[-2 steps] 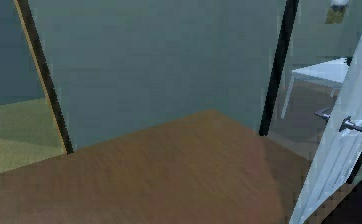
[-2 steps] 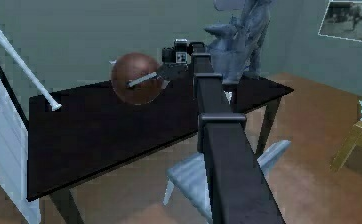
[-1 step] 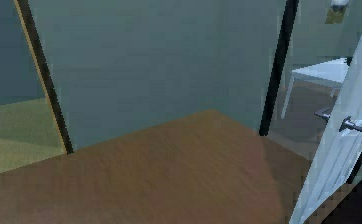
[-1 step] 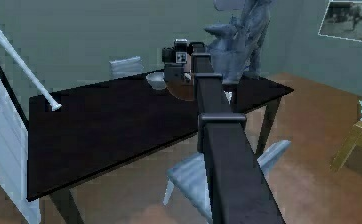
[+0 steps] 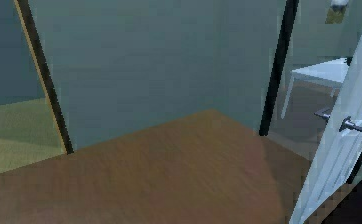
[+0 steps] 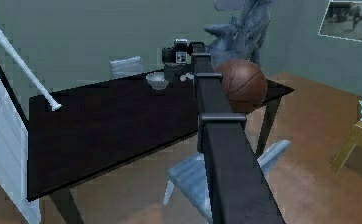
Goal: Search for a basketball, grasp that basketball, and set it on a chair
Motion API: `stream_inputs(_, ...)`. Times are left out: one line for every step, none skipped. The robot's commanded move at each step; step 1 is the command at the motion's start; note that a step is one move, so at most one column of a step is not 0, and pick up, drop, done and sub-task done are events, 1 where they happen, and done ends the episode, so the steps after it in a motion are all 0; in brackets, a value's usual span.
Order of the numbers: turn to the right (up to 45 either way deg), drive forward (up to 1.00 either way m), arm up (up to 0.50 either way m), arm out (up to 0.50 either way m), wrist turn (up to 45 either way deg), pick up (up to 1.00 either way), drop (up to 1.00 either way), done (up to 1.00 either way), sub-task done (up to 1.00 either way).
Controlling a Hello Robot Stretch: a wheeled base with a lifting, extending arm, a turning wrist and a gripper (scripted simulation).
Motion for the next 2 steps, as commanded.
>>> stream_inputs(0.0,0.0,0.0,0.0,15.0,0.0,0.0,0.0,0.0)
stream_inputs(0.0,0.0,-0.34,0.0,0.0,0.0,0.0,0.0,0.0)
